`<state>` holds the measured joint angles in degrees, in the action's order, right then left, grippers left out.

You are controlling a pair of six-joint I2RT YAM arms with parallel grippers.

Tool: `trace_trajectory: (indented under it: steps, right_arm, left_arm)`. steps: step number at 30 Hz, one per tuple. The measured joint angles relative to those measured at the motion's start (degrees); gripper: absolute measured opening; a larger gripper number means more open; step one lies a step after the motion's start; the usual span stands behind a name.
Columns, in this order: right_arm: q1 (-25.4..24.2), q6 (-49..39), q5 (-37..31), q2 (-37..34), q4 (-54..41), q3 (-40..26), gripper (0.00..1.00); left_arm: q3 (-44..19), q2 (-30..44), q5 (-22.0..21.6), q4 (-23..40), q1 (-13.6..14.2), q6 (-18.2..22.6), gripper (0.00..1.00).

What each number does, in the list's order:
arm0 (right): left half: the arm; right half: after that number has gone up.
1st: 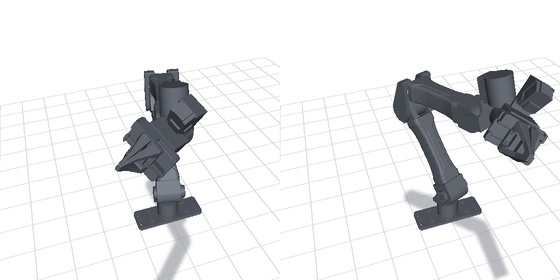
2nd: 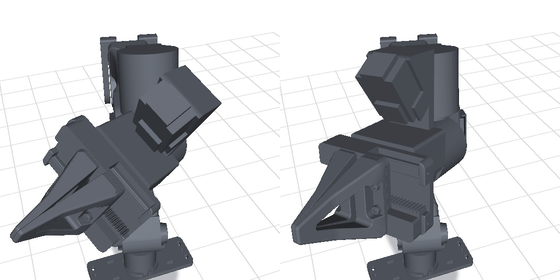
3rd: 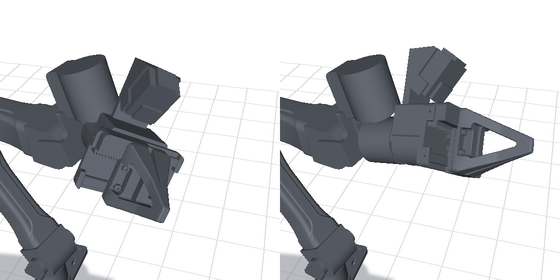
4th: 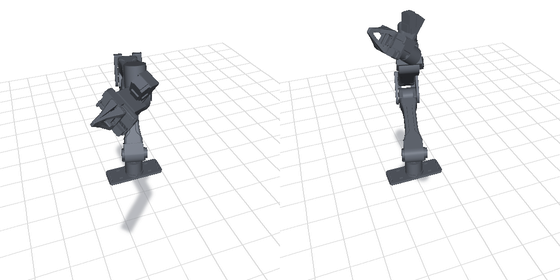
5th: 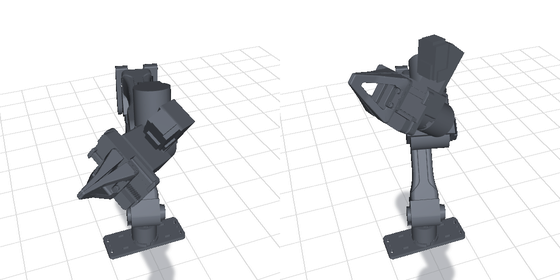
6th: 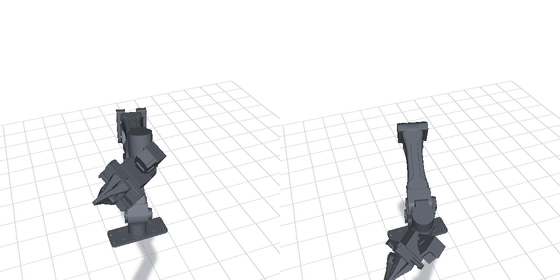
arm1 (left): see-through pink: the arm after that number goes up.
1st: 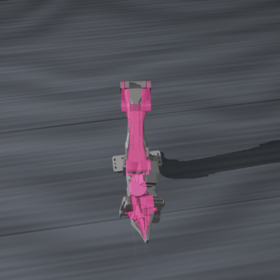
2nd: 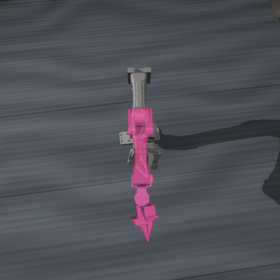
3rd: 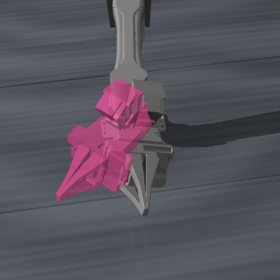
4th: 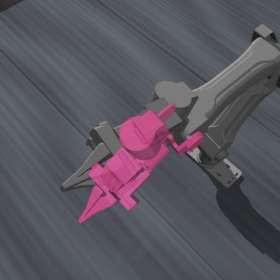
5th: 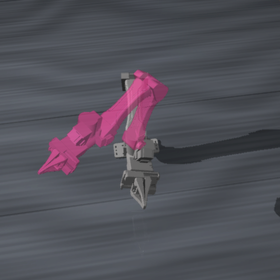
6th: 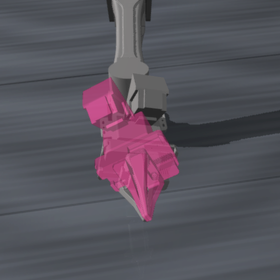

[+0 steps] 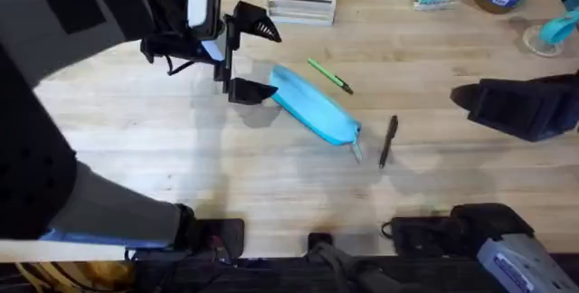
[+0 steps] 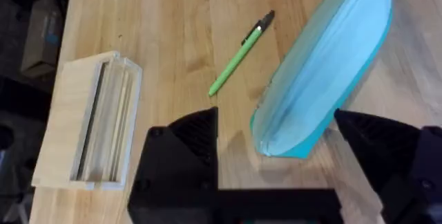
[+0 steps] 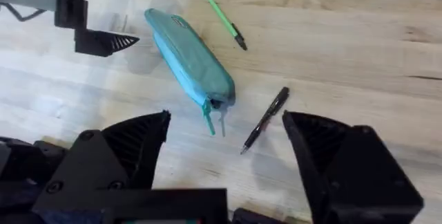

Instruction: Unzip the bag, pick up the pens from the table one at a time and place them inside, then zip the bag closed.

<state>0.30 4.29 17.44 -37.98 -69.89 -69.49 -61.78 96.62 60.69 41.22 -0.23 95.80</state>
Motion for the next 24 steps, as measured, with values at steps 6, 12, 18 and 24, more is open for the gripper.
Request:
trace_trajectory:
  steps: [6, 12, 18, 24]
  right_arm:
    - [0.0, 0.44, -0.01, 0.0, 0.02, 0.0, 0.997]
    - [0.0, 0.46, -0.01, 0.0, 0.02, 0.0, 0.997]
    - [0.0, 0.46, 0.01, 0.0, 0.02, 0.0, 0.997]
    - [0.0, 0.63, -0.01, 0.0, 0.02, 0.0, 0.997]
  left_arm:
    - [-0.04, 3.72, 3.13, -3.99, 0.53, -3.3, 0.991]
    - [-0.11, 6.08, 3.58, -4.21, 2.48, -5.05, 0.991]
    - [-0.15, 6.08, 2.25, -3.97, 2.64, -5.58, 0.993]
    - [-0.15, 6.08, 1.65, -3.97, 2.6, -5.78, 0.993]
